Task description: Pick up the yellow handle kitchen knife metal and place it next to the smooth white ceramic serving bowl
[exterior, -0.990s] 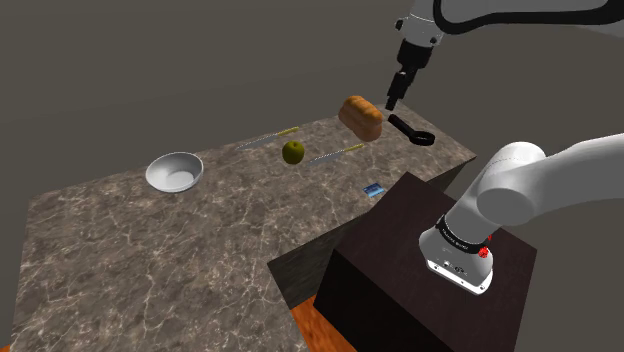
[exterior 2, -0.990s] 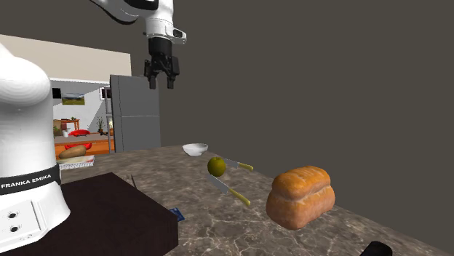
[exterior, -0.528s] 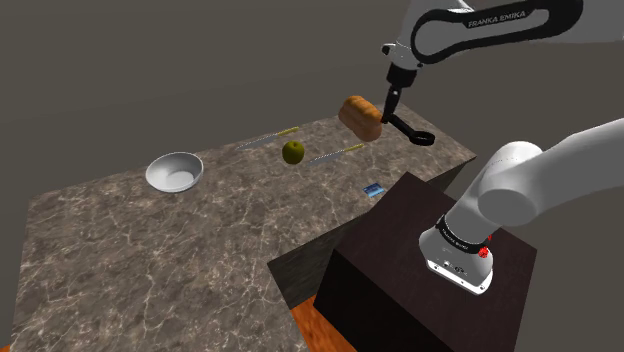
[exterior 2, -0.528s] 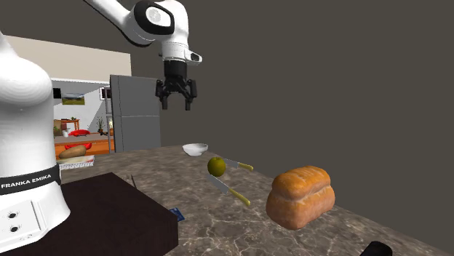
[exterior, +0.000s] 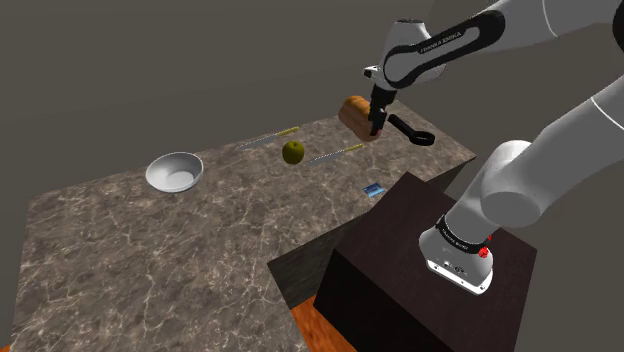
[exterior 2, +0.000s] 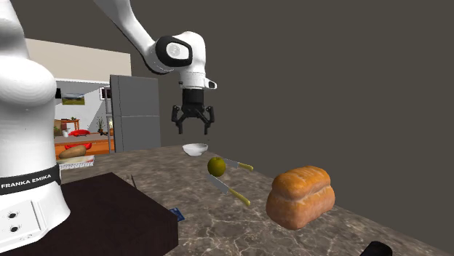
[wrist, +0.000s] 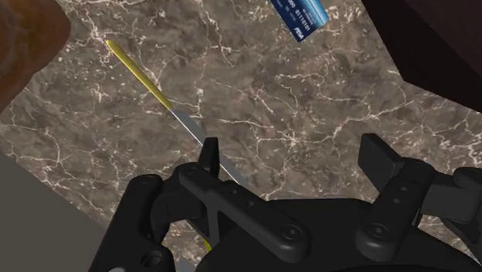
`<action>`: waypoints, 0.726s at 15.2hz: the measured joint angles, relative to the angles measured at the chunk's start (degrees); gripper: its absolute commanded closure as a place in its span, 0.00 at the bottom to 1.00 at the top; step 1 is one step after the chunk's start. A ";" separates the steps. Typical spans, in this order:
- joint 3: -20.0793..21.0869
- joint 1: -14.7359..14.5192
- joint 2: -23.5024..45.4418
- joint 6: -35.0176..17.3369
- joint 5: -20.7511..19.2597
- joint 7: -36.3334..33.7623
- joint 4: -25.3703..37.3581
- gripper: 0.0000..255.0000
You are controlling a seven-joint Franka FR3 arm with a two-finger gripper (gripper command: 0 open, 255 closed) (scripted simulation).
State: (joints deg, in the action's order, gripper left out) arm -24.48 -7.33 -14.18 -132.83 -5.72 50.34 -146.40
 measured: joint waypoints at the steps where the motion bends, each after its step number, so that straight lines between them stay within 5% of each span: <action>1: -0.67 -0.47 1.65 -1.45 0.60 2.64 0.14 0.00; 7: -3.00 -2.53 18.79 -11.37 11.66 23.14 5.81 0.00; 11: 0.05 -0.05 28.82 -14.97 19.35 36.24 11.10 0.00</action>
State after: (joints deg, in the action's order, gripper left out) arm -24.43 -7.38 14.63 -147.80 13.63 86.58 -135.30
